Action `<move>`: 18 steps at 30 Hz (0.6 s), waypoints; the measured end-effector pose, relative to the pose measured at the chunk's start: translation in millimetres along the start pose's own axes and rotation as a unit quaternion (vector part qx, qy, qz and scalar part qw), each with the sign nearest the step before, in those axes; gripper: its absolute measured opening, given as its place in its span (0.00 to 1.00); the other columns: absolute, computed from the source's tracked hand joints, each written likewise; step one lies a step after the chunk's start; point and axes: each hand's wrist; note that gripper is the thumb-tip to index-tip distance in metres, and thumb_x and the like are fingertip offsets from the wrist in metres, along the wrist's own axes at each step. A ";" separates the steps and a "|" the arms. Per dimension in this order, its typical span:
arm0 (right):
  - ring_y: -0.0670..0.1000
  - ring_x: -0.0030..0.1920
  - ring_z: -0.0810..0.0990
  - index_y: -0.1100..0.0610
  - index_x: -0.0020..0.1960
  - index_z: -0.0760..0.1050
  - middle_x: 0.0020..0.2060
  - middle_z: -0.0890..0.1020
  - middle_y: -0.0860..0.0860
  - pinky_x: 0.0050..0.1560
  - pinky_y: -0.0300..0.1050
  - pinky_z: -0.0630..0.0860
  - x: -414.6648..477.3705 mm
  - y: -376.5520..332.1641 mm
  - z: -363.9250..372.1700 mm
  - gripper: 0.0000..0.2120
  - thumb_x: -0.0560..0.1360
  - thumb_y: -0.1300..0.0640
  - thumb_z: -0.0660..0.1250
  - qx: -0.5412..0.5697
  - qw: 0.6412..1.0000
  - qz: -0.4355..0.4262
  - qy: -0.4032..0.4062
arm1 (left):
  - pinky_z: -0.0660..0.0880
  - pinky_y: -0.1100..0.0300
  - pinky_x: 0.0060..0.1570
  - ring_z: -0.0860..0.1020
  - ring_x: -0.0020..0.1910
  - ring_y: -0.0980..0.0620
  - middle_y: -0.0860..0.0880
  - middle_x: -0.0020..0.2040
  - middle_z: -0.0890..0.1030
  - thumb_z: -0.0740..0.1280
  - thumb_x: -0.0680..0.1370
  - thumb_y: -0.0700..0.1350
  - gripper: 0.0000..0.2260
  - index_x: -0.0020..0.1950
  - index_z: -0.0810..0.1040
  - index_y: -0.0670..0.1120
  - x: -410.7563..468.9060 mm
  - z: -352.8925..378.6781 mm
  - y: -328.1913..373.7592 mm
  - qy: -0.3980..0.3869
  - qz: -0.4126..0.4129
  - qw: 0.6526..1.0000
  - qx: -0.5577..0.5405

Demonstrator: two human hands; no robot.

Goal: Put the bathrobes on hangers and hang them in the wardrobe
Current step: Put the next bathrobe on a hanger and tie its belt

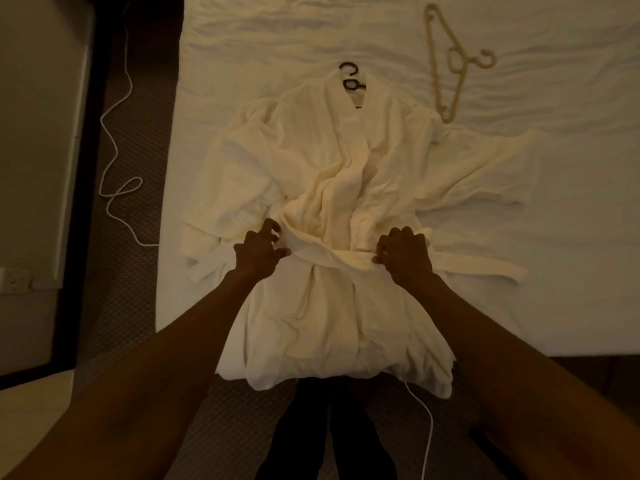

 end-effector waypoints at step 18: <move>0.61 0.59 0.72 0.57 0.62 0.70 0.58 0.77 0.57 0.57 0.56 0.66 -12.0 20.8 -32.4 0.17 0.80 0.47 0.58 0.044 0.989 0.136 0.023 | 0.61 0.43 0.66 0.66 0.69 0.44 0.46 0.63 0.76 0.70 0.74 0.52 0.25 0.70 0.70 0.53 -20.1 -38.7 -1.3 0.037 -0.032 0.996 0.074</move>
Point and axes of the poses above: each hand's wrist, its own x-axis towards the middle knuckle, its own z-axis out of the palm, y = z × x
